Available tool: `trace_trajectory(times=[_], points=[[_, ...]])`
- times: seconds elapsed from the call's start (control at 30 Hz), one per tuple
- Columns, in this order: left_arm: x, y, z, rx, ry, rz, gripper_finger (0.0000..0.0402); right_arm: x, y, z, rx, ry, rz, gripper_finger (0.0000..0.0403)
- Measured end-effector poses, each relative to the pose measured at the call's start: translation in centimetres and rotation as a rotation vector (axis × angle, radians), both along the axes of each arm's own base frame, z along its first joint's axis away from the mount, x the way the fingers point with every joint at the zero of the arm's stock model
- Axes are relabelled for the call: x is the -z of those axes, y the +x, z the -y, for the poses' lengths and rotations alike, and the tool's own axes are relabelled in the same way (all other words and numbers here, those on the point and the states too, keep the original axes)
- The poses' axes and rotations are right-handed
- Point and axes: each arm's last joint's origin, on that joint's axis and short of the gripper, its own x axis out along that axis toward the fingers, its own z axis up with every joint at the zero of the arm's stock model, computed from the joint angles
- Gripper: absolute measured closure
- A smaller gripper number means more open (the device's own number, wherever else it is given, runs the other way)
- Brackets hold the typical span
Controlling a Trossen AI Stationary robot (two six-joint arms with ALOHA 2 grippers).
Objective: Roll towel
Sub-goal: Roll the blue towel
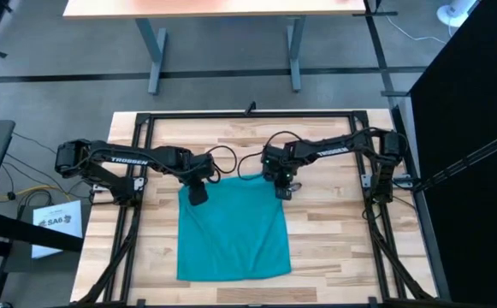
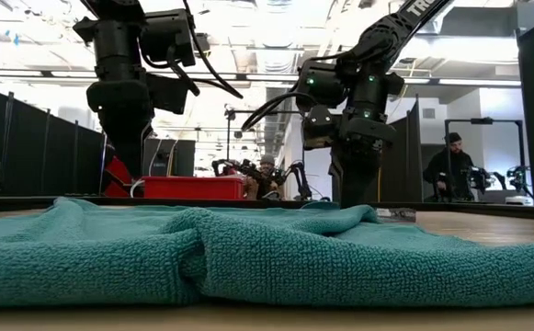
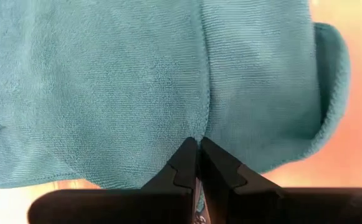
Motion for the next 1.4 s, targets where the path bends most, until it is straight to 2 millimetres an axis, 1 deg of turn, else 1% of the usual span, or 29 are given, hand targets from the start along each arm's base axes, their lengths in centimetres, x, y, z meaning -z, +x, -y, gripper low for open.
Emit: trace_trajectory(times=[0.17, 0.3, 0.5, 0.7, 0.83, 0.93, 1.0, 1.07, 1.2, 1.27, 1.37, 1.4], points=[[0.0, 0.0, 0.0, 0.000, 0.000, 0.001, 0.0297, -1.6, 0.4, 0.9, -0.016, -0.006, -0.011, 0.0402], [0.0, 0.0, 0.0, 0.003, 0.001, 0.005, 0.0297, -2.6, 0.9, 1.9, -0.030, -0.024, 0.028, 0.0402], [0.0, 0.0, 0.0, 0.002, 0.001, 0.005, 0.0297, -2.5, -0.2, 4.4, 0.039, -0.021, 0.007, 0.0402], [0.0, 0.0, 0.0, 0.006, 0.002, 0.004, 0.0297, -2.5, -0.5, 5.8, 0.066, -0.034, 0.021, 0.0402], [0.0, 0.1, 0.0, 0.007, 0.002, 0.005, 0.0297, -2.5, -0.3, 6.0, 0.084, -0.035, 0.042, 0.0397], [0.0, 0.1, 0.0, 0.000, 0.001, 0.009, 0.0297, -2.5, -0.3, 6.1, 0.090, -0.037, 0.047, 0.0375], [0.0, 0.1, 0.0, 0.000, 0.001, 0.007, 0.0297, -2.7, -0.6, 6.0, 0.087, -0.024, 0.007, 0.0354], [0.0, 0.0, 0.0, 0.003, 0.001, 0.001, 0.0297, -3.3, -1.0, 5.8, 0.060, -0.002, -0.065, 0.0335], [0.0, 0.0, 0.0, 0.002, -0.001, -0.001, 0.0297, -4.5, -2.5, 4.8, 0.002, 0.063, -0.214, 0.0317], [0.0, 0.1, 0.1, -0.003, -0.023, 0.014, 0.0297, -5.1, -2.8, 3.5, -0.038, 0.102, -0.192, 0.0316], [-0.1, 0.5, 0.3, -0.028, -0.105, 0.066, 0.0297, -5.7, -3.2, 0.4, -0.125, 0.176, -0.084, 0.0316], [-0.2, 0.7, 0.4, -0.043, -0.125, 0.083, 0.0297, -5.7, -3.3, -0.8, -0.153, 0.180, -0.046, 0.0316]])
